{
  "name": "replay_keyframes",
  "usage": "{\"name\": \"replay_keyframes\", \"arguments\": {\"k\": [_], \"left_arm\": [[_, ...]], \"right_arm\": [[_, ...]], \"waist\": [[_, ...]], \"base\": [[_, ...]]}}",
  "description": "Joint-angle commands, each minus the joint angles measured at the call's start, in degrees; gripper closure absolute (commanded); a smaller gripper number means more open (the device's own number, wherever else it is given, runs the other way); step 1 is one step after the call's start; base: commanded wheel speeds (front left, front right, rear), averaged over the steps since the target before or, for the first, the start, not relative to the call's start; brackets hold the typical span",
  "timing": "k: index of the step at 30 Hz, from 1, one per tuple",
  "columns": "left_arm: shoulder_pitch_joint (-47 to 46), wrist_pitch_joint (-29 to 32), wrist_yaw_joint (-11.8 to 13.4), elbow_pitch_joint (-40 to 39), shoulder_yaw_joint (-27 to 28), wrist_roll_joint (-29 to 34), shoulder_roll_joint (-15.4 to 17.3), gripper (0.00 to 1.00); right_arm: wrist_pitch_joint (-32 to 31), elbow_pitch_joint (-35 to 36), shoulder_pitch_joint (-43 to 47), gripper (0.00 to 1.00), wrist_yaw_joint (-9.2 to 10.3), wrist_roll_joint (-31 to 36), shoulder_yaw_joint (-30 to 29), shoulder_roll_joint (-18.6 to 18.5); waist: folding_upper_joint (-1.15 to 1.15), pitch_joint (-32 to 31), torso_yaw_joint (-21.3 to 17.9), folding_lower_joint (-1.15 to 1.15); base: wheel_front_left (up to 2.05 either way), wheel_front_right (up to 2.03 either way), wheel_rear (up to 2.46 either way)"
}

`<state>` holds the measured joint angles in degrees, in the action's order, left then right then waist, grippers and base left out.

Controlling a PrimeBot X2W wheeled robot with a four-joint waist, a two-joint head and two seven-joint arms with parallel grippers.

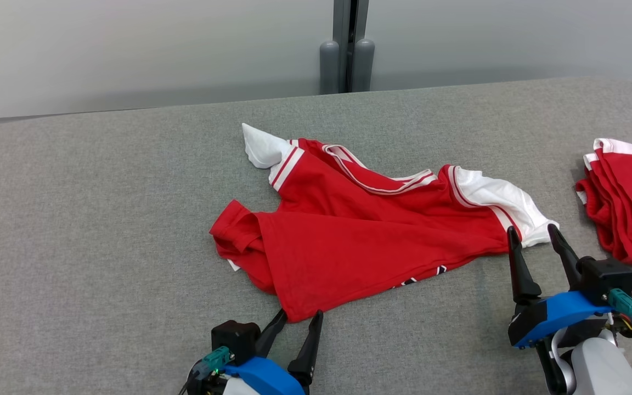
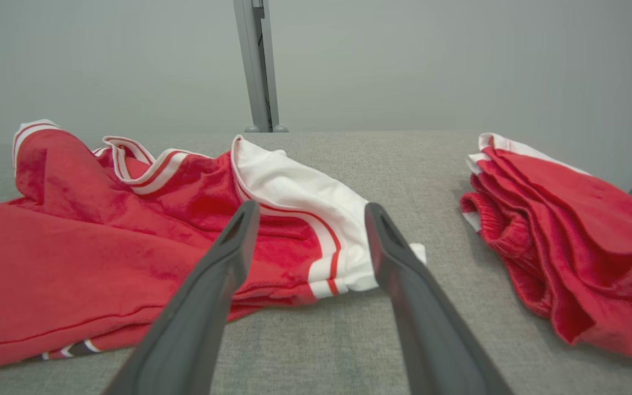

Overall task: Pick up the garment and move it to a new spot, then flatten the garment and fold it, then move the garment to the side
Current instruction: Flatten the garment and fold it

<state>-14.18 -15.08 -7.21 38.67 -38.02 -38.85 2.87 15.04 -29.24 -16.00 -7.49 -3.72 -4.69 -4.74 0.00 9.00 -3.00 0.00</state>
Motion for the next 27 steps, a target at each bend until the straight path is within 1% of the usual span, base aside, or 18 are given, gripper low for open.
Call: {"name": "replay_keyframes", "arguments": {"k": [1, 2, 3, 4, 5, 6, 9, 11, 15, 19, 20, 23, 27], "left_arm": [[-0.49, -0.11, -0.43, -0.27, -0.16, -0.17, 0.04, 0.00], [-0.56, -0.12, -0.44, -1.02, -0.27, -0.46, 0.02, 0.03], [-0.58, -0.12, -0.44, -1.74, -0.43, -0.59, 0.01, 0.42], [-0.58, -0.12, -0.39, -2.06, 0.07, -0.34, 0.09, 0.76], [-0.36, -0.12, -0.30, -2.14, 0.28, -0.20, 0.14, 1.00], [-0.02, -0.12, -0.30, -1.99, 0.21, -0.23, 0.14, 1.00], [0.79, -0.12, -0.30, -0.93, 2.76, 0.70, 0.13, 1.00], [1.35, -0.13, -0.23, -0.80, 6.66, 2.38, 0.13, 1.00], [3.64, -0.13, 1.10, -2.40, 15.93, 6.68, 0.96, 1.00], [4.72, -0.13, 1.05, -3.05, 21.81, 11.37, 2.85, 1.00], [4.79, -0.12, 1.20, -2.95, 22.76, 12.61, 3.57, 1.00], [4.76, -0.12, 1.71, -2.72, 25.98, 14.98, 4.40, 1.00], [5.57, -0.12, 2.42, -0.82, 28.49, 17.41, 4.17, 1.00]], "right_arm": [[0.16, -0.12, 0.20, 0.00, 0.00, -0.55, 0.17, -0.41], [0.16, -0.16, 0.08, 0.00, 0.00, -0.56, 0.27, -0.45], [0.16, -0.24, 0.02, 0.00, 0.00, -0.54, 0.40, -0.40], [0.16, -0.37, 0.04, 0.00, 0.00, -0.62, 0.59, -0.43], [0.16, -0.51, 0.08, 0.00, 0.00, -0.70, 0.73, -0.48], [0.16, -0.69, 0.19, 0.00, 0.00, -0.89, 0.79, -0.50], [0.15, -1.29, 0.83, 0.00, 0.00, -0.94, 0.49, -0.34], [0.16, -1.59, 1.37, 0.00, 0.00, -1.05, 0.12, -0.28], [0.16, -1.82, 2.40, 0.00, 0.00, -1.30, 0.02, 0.13], [0.16, -2.12, 3.02, 0.00, 0.00, -1.50, 0.47, 0.57], [0.16, -2.19, 3.07, 0.00, 0.00, -1.60, 0.64, 0.70], [0.16, -2.23, 3.20, 0.00, 0.00, -1.82, 1.30, 1.18], [0.16, -2.07, 3.51, 0.00, 0.00, -1.98, 2.23, 1.44]], "waist": [[0.00, 0.05, -0.01, 0.00], [0.00, 0.07, -0.01, 0.00], [0.00, -0.01, -0.01, 0.00], [0.00, -0.17, 0.07, 0.00], [0.00, -0.36, 0.12, 0.00], [0.00, -0.61, 0.21, 0.00], [0.00, -1.78, 0.77, 0.00], [0.00, -2.79, 1.46, 0.00], [0.00, -4.63, 3.13, 0.00], [0.00, -5.68, 4.11, 0.00], [0.00, -5.80, 4.20, 0.00], [0.00, -6.24, 4.33, 0.00], [0.00, -7.15, 4.09, 0.00]], "base": [[0.00, 0.00, 0.00], [0.00, 0.00, 0.00], [0.00, 0.00, 0.00], [0.00, 0.00, 0.00], [0.00, 0.00, 0.00], [0.00, 0.00, 0.00], [0.00, 0.00, 0.00], [0.00, 0.00, 0.00], [0.00, 0.00, 0.00], [0.00, 0.00, 0.00], [0.00, 0.00, 0.00], [0.00, 0.00, 0.00], [0.00, 0.00, 0.00]]}}
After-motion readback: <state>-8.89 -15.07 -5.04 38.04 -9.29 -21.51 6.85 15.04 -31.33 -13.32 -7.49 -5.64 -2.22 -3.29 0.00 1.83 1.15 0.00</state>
